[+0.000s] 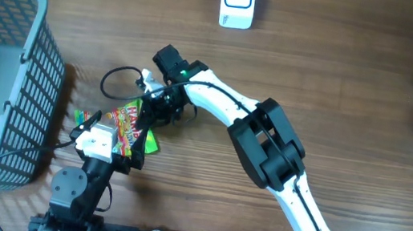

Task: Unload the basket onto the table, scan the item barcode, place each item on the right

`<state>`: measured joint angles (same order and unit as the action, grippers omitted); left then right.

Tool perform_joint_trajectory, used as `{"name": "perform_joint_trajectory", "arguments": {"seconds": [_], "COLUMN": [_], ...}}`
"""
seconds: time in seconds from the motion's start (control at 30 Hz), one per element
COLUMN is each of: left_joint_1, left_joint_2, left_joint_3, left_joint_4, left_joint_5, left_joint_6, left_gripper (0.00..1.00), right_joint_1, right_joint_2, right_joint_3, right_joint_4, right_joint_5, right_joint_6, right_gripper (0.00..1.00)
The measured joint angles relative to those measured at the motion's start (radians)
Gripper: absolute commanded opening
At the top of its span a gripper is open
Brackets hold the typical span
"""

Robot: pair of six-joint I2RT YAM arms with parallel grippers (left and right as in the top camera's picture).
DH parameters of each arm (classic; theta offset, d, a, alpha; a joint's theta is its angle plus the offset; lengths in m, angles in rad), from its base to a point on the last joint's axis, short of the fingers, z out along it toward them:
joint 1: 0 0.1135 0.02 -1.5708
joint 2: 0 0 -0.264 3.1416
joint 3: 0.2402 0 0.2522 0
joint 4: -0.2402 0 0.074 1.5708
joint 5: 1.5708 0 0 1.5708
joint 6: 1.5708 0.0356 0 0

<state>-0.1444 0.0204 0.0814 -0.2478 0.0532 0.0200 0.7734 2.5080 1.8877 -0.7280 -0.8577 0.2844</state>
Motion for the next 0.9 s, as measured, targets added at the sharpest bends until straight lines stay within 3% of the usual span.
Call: {"name": "perform_joint_trajectory", "arguments": {"seconds": [0.13,0.17,0.3,0.33,0.37,0.4,0.43,0.63,0.9], "left_joint_1": [0.0,0.0,0.0,0.0,0.0,0.0,0.0,0.0,0.0], "left_joint_2": [0.0,0.0,0.0,0.0,0.0,0.0,0.0,0.0,0.0], "left_joint_3": [0.0,0.0,0.0,0.0,0.0,0.0,0.0,0.0,0.0], "left_joint_4": [0.0,0.0,0.0,0.0,0.0,0.0,0.0,0.0,0.0], "left_joint_5": [0.0,0.0,0.0,0.0,0.0,0.0,0.0,0.0,0.0], "left_joint_6": [0.0,0.0,0.0,0.0,0.0,0.0,0.0,0.0,0.0], "left_gripper": [1.0,1.0,1.0,1.0,1.0,1.0,1.0,1.0,1.0], "right_joint_1": [-0.089,-0.153,-0.39,-0.458,-0.497,-0.52,-0.535,-0.498,-0.336], "right_joint_2": [-0.021,-0.049,-0.131,-0.15,-0.165,-0.182,-0.216,-0.557,-0.469], "right_joint_3": [0.002,-0.003,-0.014,-0.014,-0.016,-0.018,-0.022,-0.025,-0.391], "right_joint_4": [-0.259,-0.357,-0.485,-0.502,-0.519,-0.541,-0.568,-0.604,-0.148], "right_joint_5": [0.038,0.134,0.465,0.529,0.565,0.584,0.606,0.648,0.774], "right_joint_6": [-0.029,-0.028,-0.043,-0.063,-0.08,-0.093,-0.106,-0.123,0.053], "right_gripper": [0.05,0.04,0.04,0.15,0.52,0.96,1.0,1.0,1.0]}}
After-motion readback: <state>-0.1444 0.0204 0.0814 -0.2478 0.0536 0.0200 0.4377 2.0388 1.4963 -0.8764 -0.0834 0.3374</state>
